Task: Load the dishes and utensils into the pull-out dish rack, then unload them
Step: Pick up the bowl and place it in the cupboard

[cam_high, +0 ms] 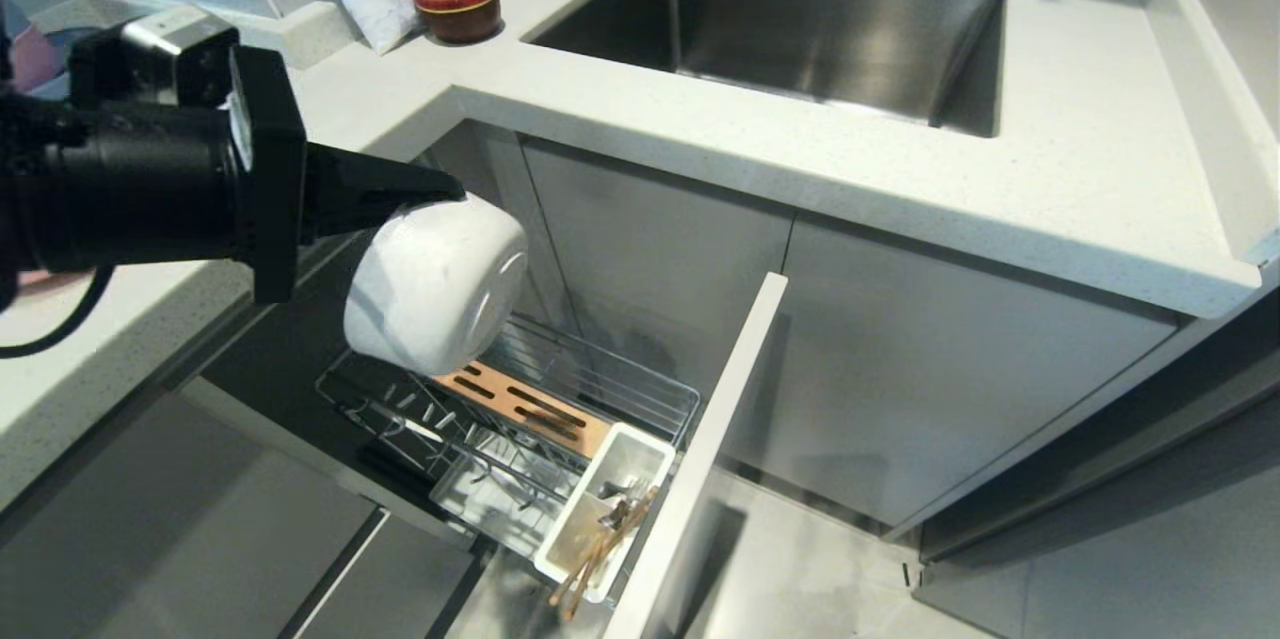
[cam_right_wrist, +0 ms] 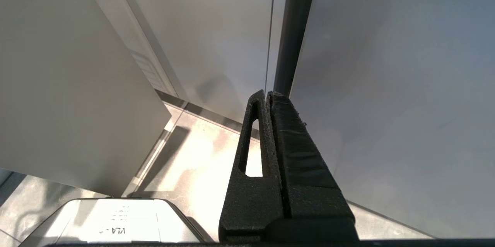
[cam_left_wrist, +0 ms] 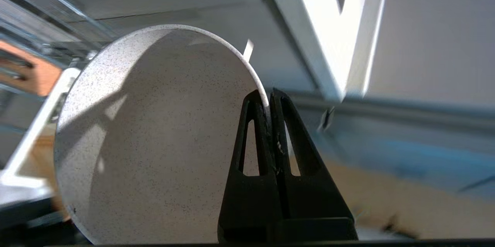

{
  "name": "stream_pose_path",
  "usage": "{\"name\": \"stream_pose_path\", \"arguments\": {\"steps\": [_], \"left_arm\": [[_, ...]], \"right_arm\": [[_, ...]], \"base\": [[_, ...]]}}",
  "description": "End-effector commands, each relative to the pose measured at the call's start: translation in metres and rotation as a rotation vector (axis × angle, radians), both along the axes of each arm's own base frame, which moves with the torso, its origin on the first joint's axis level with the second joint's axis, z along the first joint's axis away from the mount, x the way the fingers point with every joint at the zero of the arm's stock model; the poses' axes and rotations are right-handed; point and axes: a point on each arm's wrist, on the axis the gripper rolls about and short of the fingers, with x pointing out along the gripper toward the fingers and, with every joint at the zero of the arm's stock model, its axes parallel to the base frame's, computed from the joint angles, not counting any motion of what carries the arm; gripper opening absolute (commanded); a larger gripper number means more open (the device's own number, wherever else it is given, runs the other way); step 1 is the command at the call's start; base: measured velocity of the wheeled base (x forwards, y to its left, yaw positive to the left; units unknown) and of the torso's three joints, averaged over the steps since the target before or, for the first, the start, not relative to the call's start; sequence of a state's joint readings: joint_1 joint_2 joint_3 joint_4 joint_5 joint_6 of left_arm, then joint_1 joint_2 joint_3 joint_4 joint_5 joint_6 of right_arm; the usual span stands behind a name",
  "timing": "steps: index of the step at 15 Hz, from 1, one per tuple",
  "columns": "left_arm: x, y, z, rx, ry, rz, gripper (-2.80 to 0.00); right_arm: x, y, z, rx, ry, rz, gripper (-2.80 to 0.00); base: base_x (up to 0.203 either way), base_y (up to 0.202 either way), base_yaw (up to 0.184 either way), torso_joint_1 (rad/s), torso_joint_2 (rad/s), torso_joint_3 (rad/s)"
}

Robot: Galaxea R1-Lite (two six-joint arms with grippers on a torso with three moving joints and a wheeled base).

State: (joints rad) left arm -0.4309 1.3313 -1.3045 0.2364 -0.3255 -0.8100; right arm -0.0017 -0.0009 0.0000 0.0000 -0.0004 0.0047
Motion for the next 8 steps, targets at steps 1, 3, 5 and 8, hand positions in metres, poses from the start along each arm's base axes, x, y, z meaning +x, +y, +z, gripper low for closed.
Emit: {"name": "stream_pose_path", "arguments": {"steps": [1, 3, 5, 8], "left_arm": [[0.025, -0.009, -0.015, -0.074, 0.083, 0.040, -2.80], [0.042, -0.012, -0.019, -0.166, 0.122, 0.131, -2.80], [0.057, -0.015, -0.020, -0.243, 0.101, 0.245, -2.80], [0.091, -0.024, -0.033, -0.337, 0.017, 0.474, -2.80]], "right_arm": [[0.000, 0.000, -0.001, 0.000, -0.002, 0.001, -2.80], [0.000, 0.000, -0.001, 0.000, -0.002, 0.001, -2.80], [0.000, 0.000, -0.001, 0.000, -0.002, 0.000, -2.80], [0.000, 0.000, -0.001, 0.000, -0.002, 0.000, -2.80]], "base": [[0.000, 0.000, 0.000, 0.000, 0.00, 0.000], [0.000, 0.000, 0.000, 0.000, 0.00, 0.000], [0.000, 0.000, 0.000, 0.000, 0.00, 0.000], [0.000, 0.000, 0.000, 0.000, 0.00, 0.000]]}}
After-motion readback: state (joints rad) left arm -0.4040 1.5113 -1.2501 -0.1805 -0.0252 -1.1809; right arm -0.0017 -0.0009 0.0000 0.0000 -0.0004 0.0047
